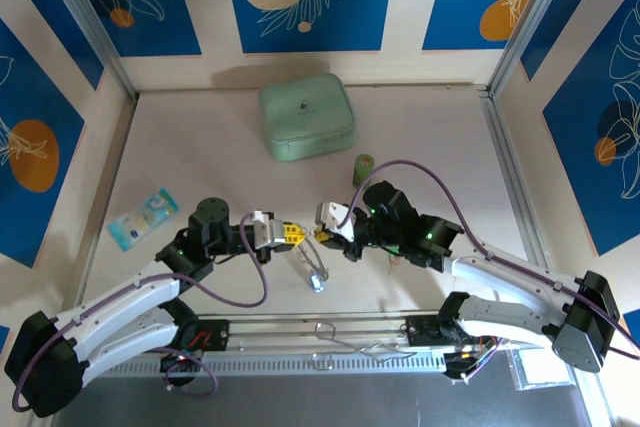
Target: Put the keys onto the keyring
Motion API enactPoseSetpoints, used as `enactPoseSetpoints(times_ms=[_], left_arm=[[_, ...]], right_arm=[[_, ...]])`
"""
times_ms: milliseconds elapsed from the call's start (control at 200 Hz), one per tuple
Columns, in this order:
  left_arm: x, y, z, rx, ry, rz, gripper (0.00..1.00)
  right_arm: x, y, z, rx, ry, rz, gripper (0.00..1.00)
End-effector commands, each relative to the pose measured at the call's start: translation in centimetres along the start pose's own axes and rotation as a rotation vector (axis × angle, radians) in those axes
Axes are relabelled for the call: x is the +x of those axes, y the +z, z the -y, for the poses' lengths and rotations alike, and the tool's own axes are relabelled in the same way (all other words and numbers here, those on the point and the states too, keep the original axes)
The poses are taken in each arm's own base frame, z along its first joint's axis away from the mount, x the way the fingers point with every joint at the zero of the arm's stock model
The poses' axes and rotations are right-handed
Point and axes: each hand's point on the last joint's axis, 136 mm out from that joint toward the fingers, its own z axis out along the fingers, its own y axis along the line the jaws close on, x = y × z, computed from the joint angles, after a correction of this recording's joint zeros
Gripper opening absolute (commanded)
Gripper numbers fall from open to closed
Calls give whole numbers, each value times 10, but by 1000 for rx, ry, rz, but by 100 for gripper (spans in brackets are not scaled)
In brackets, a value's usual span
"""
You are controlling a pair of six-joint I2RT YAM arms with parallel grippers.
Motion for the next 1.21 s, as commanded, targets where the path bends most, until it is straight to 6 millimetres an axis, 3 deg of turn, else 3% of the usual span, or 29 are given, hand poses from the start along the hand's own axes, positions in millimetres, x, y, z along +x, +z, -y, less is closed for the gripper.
enactPoseSetpoints(times_ms=[0, 195, 495, 810, 1200], left_arm=[[-14, -1, 0, 10, 34, 27, 0], [-25, -1, 0, 13, 39, 75, 0], [-27, 0, 0, 18, 30, 88, 0], [-12, 1, 0, 13, 31, 16, 0], [1, 0, 2, 23, 28, -56, 0]], right_arm=[[-5, -5, 5, 23, -24, -8, 1], [16, 8, -3, -26, -23, -101, 0], [7, 17, -8, -59, -47, -91, 0], [-15, 6, -1, -12, -67, -13, 0], [-17, -3, 5, 25, -92, -17, 0]])
